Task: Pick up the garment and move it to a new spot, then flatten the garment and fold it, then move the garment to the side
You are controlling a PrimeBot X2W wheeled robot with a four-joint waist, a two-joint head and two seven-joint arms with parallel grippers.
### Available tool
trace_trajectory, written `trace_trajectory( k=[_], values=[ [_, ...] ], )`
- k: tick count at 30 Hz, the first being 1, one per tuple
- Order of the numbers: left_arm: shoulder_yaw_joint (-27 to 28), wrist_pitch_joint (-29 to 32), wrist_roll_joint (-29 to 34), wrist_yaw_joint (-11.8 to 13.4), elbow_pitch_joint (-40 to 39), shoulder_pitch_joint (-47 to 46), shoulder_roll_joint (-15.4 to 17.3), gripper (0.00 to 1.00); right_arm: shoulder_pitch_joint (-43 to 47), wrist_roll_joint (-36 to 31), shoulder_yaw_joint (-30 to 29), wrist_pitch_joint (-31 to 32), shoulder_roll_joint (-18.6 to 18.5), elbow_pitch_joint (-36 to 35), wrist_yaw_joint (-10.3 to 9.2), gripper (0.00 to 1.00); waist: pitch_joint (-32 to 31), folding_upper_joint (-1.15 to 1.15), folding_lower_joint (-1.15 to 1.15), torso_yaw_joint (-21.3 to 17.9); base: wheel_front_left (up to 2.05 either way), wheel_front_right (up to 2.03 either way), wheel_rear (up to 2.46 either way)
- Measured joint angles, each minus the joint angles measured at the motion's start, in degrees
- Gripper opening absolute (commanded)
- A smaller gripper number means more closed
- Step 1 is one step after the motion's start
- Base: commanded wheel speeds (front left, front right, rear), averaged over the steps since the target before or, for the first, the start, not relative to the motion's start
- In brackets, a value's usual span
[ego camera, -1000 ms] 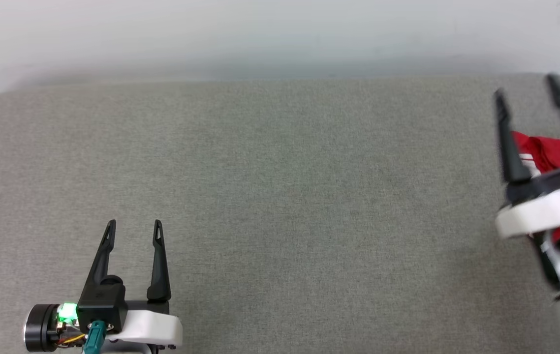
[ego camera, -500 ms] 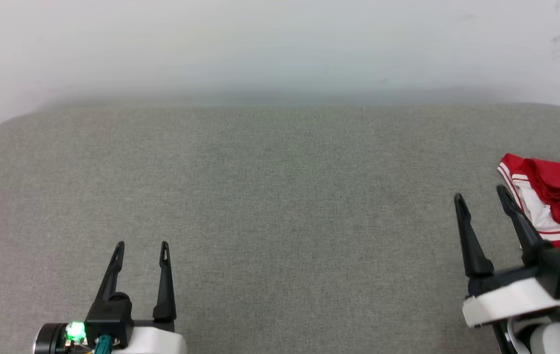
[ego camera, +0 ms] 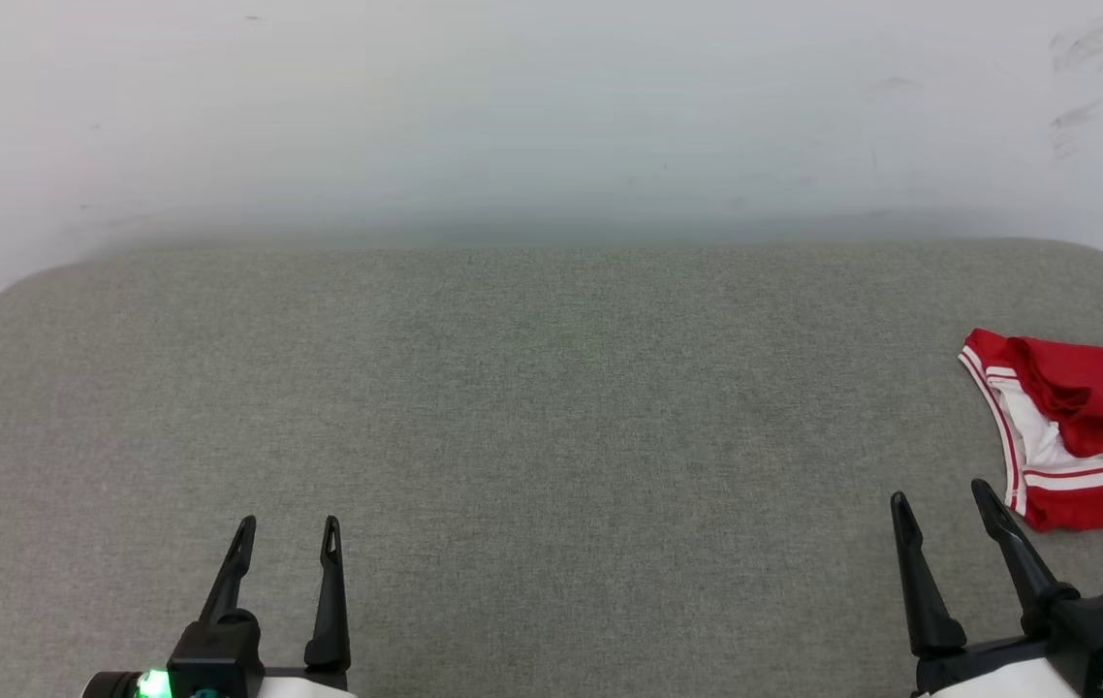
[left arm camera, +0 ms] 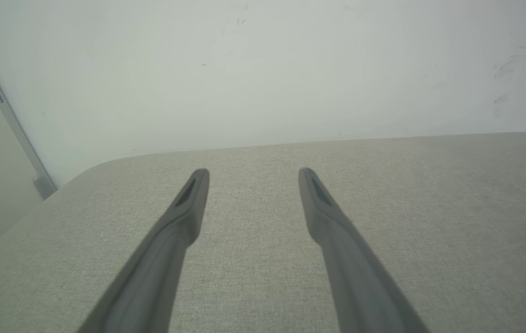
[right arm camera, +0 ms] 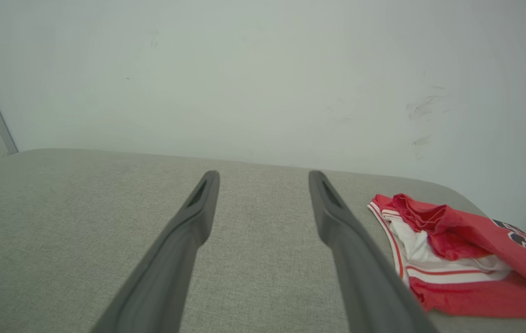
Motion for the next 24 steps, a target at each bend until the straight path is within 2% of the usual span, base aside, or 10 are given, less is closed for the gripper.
trace_trajectory(
  k=[9, 10, 14, 24],
  values=[
    [0.91, 0.0, -0.23, -0.98, 0.38, 0.54, -0.62, 1.0, 1.36, -0.43, -0.7, 0.21, 0.37, -0.81, 0.0, 1.0, -0.61, 0.0, 0.0, -0.17, 0.0, 0.0, 0.0],
    [0.97, 0.0, -0.21, -1.08, 0.52, 0.55, -0.65, 0.0, 1.42, -0.43, -0.79, 0.21, 0.41, -0.81, 0.0, 0.0, -0.62, 0.0, 0.0, -0.19, 0.0, 0.0, 0.0],
    [0.87, 0.22, -0.62, -1.24, 3.53, 1.54, -1.26, 0.0, 1.69, 0.02, -0.55, 0.35, 0.41, 2.08, 0.01, 0.0, -0.63, 0.0, 0.0, -0.2, 0.0, 0.0, 0.0],
    [1.87, 2.99, -12.29, -2.43, 4.97, 0.73, -1.43, 0.0, 0.93, 12.54, -0.27, 2.0, 0.16, 4.05, 0.01, 0.0, -0.55, 0.0, 0.0, -0.19, 0.0, 0.0, 0.0]
  ],
)
